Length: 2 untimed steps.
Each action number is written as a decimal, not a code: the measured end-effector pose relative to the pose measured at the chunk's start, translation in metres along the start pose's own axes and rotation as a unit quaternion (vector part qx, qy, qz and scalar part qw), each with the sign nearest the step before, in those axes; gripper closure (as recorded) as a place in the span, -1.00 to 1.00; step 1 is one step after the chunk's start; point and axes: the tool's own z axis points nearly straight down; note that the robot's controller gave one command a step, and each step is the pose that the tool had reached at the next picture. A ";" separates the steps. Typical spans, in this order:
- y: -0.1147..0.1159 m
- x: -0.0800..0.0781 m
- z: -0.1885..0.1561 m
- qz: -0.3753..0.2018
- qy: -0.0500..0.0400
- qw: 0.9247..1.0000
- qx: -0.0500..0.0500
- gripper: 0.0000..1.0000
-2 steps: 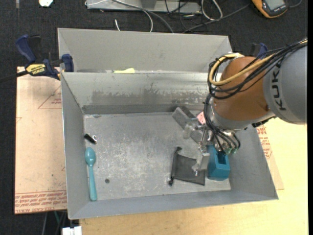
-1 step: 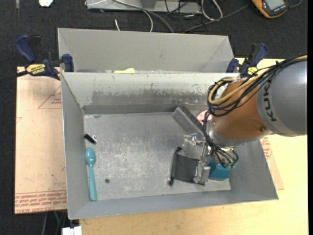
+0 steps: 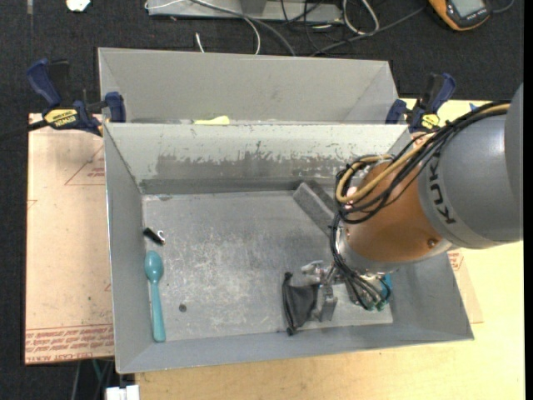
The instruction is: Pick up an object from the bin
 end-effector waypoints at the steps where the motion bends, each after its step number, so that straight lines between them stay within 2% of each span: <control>1: 0.000 0.000 0.000 0.000 0.000 1.000 0.000 1.00; 2: -0.007 0.000 -0.061 0.018 0.002 1.000 0.000 1.00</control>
Offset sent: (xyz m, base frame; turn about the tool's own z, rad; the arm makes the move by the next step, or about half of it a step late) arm 0.0029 -0.0162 0.1297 0.0734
